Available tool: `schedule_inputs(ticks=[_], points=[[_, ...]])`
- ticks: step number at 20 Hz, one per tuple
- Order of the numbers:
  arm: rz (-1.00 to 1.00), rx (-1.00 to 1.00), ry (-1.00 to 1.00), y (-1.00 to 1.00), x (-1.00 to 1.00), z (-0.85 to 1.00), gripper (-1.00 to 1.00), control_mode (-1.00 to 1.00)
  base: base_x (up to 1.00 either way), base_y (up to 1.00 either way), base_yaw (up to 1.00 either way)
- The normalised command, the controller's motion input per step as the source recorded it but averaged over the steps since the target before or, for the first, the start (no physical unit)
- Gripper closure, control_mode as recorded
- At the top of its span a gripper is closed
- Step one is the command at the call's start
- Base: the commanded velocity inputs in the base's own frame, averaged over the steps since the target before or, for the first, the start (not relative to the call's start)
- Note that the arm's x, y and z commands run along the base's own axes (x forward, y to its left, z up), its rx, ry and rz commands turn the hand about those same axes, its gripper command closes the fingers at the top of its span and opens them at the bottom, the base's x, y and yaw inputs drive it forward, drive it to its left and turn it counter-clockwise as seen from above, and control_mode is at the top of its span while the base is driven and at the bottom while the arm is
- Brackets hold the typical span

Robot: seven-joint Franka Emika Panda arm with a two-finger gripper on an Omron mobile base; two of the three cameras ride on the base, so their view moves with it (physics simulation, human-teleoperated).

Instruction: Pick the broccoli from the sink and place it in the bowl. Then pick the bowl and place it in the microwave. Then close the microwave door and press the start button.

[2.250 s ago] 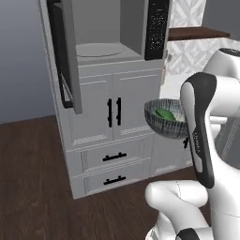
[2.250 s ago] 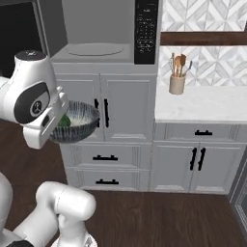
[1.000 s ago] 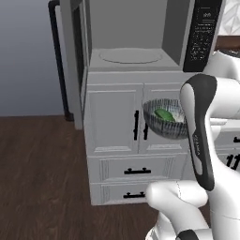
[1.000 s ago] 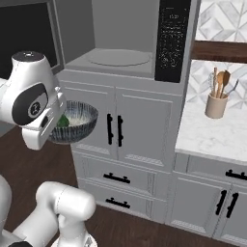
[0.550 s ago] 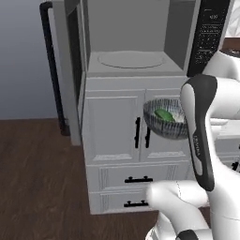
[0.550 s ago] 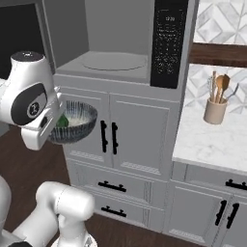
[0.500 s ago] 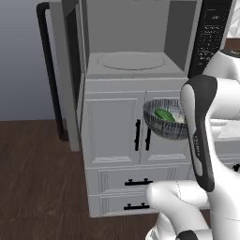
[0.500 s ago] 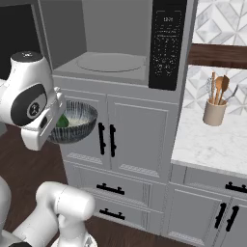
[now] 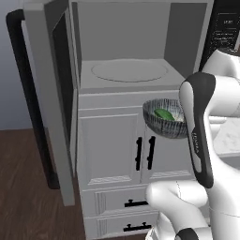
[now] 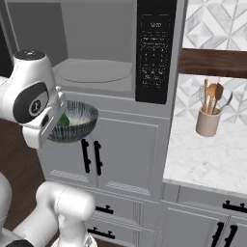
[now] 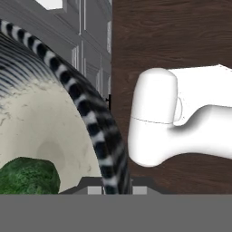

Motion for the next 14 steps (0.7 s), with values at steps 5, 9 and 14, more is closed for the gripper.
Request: schedule_inputs(ticks=[5,9,14], points=[[0.0,0.0,0.0,0.0,0.0,0.0,1.0,1.0,0.3,0.26,-0.1],[0.0,0.0,0.0,0.0,0.0,0.0,1.0,1.0,0.27,0.33,-0.11],[0.0,0.0,0.0,0.0,0.0,0.0,1.0,1.0,0.34,0.28,-0.13]])
